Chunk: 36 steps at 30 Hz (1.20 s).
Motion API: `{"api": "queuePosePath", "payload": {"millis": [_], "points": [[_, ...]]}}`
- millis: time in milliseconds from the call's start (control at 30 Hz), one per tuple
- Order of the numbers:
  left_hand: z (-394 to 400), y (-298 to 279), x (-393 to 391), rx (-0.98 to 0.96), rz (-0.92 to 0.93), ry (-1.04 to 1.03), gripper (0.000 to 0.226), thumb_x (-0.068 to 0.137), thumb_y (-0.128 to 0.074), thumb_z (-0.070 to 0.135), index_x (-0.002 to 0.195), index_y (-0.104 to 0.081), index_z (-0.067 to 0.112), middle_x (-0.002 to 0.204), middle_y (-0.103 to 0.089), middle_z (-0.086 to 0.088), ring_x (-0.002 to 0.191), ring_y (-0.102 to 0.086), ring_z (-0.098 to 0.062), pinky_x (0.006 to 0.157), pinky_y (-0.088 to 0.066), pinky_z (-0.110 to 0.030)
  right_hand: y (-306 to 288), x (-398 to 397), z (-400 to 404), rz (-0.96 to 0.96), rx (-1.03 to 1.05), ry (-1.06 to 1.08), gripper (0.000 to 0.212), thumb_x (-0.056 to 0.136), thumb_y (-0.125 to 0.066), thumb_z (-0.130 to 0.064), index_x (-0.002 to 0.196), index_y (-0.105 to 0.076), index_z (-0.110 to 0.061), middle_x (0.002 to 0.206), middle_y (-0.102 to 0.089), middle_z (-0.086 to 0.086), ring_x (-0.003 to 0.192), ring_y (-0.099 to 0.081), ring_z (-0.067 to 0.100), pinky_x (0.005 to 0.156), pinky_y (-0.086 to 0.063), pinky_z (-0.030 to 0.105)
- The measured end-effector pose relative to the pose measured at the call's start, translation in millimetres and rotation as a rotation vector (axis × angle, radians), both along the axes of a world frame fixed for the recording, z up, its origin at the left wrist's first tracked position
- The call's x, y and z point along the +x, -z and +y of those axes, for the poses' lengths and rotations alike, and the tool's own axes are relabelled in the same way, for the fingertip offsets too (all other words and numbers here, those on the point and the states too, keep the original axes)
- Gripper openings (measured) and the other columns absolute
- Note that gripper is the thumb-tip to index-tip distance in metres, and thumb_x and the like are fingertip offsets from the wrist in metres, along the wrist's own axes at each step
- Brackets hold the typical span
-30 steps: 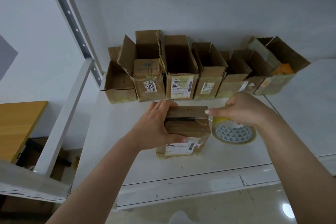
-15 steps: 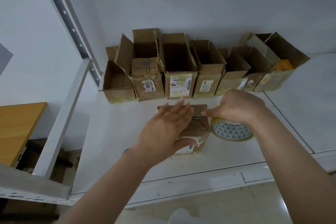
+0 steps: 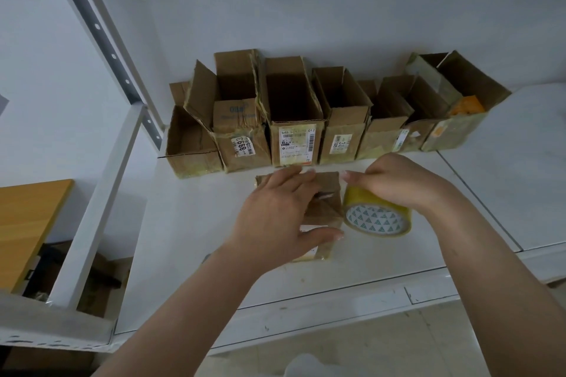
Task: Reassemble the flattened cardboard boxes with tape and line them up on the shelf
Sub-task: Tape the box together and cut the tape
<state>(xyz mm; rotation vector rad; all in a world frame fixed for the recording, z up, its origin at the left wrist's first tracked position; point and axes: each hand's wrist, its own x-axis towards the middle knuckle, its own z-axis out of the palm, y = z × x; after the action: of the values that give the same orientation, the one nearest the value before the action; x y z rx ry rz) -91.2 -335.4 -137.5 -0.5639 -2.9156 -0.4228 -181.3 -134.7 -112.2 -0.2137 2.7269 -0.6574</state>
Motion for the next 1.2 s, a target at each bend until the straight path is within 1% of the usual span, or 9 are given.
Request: {"api": "queuePosePath", "payload": {"millis": [167,367,600,667,733,800,867,1000,1200], "points": [[31,9,-12,-0.336,-0.105,-0.005,0.095,0.084,-0.012,0.073,0.153,0.016,0.014,0.162,0.019,-0.005,0.148,0.021,-0.028,0.12,0.005,-0.047,5,1,11,-0.102,-0.188,-0.007,0.04,0.087,-0.065,-0.051,0.073,-0.074,-0.014,0.069,-0.071,0.001,0.07,-0.07,0.019,0.07,-0.055,0.034],[29,24,-19,-0.481,-0.111,0.07,0.09,0.083,-0.005,0.069,0.149,0.025,0.015,0.159,0.027,-0.005,0.147,0.024,-0.03,0.12,0.0,-0.05,24,3,23,-0.228,-0.281,-0.038,0.033,0.086,-0.068,-0.047,0.086,-0.075,-0.016,0.081,-0.075,0.003,0.078,-0.072,0.02,0.079,-0.057,0.037],[26,24,-24,-0.454,-0.107,0.098,0.095,0.085,-0.025,0.075,0.154,0.016,0.024,0.155,0.029,0.004,0.146,0.027,-0.023,0.123,0.002,-0.045,43,10,23,-0.221,-0.329,-0.007,0.041,0.087,-0.066,-0.047,0.078,-0.074,-0.009,0.076,-0.073,0.008,0.073,-0.071,0.023,0.067,-0.054,0.033],[19,18,-23,-0.259,-0.058,0.114,0.099,0.08,-0.04,0.075,0.156,0.001,0.027,0.16,0.016,0.003,0.148,0.02,-0.021,0.122,0.003,-0.045,45,12,20,-0.183,-0.363,0.016,0.04,0.087,-0.066,-0.048,0.077,-0.074,-0.009,0.075,-0.073,0.008,0.071,-0.071,0.022,0.065,-0.054,0.033],[7,9,-15,0.161,0.086,0.078,0.087,0.083,-0.047,0.069,0.154,-0.024,0.023,0.162,-0.017,-0.003,0.151,-0.006,-0.021,0.122,-0.013,-0.046,46,13,13,-0.14,-0.381,0.038,0.044,0.087,-0.066,-0.05,0.08,-0.074,-0.007,0.078,-0.073,0.012,0.072,-0.071,0.025,0.071,-0.056,0.04],[-14,9,-5,0.475,0.295,-0.144,0.06,0.096,-0.044,0.054,0.144,-0.045,0.019,0.15,-0.043,-0.001,0.14,-0.035,-0.013,0.113,-0.033,-0.026,48,15,6,-0.126,-0.398,0.051,0.045,0.086,-0.066,-0.05,0.08,-0.074,-0.006,0.078,-0.073,0.013,0.073,-0.071,0.026,0.076,-0.057,0.042],[-38,13,4,0.522,0.327,-0.471,0.046,0.099,-0.043,0.042,0.139,-0.049,0.019,0.14,-0.051,0.0,0.127,-0.045,-0.01,0.101,-0.037,-0.015,49,15,0,-0.118,-0.412,0.059,0.044,0.086,-0.067,-0.05,0.077,-0.074,-0.008,0.074,-0.073,0.01,0.07,-0.071,0.024,0.073,-0.057,0.041],[-80,41,28,0.251,-0.233,-0.886,0.052,0.099,-0.05,0.036,0.146,-0.039,0.015,0.148,-0.042,-0.009,0.135,-0.04,-0.03,0.108,-0.038,-0.044,53,12,-11,-0.096,-0.411,0.056,0.046,0.085,-0.067,-0.05,0.078,-0.074,-0.005,0.075,-0.072,0.013,0.07,-0.07,0.026,0.068,-0.055,0.037],[-87,76,60,0.141,-0.539,-0.996,0.061,0.086,-0.065,0.055,0.13,-0.051,0.015,0.129,-0.048,-0.008,0.123,-0.046,-0.029,0.096,-0.044,-0.04,54,8,-20,-0.102,-0.383,0.038,0.042,0.083,-0.067,-0.053,0.073,-0.075,-0.013,0.069,-0.072,0.005,0.067,-0.071,0.02,0.071,-0.056,0.037]]}}
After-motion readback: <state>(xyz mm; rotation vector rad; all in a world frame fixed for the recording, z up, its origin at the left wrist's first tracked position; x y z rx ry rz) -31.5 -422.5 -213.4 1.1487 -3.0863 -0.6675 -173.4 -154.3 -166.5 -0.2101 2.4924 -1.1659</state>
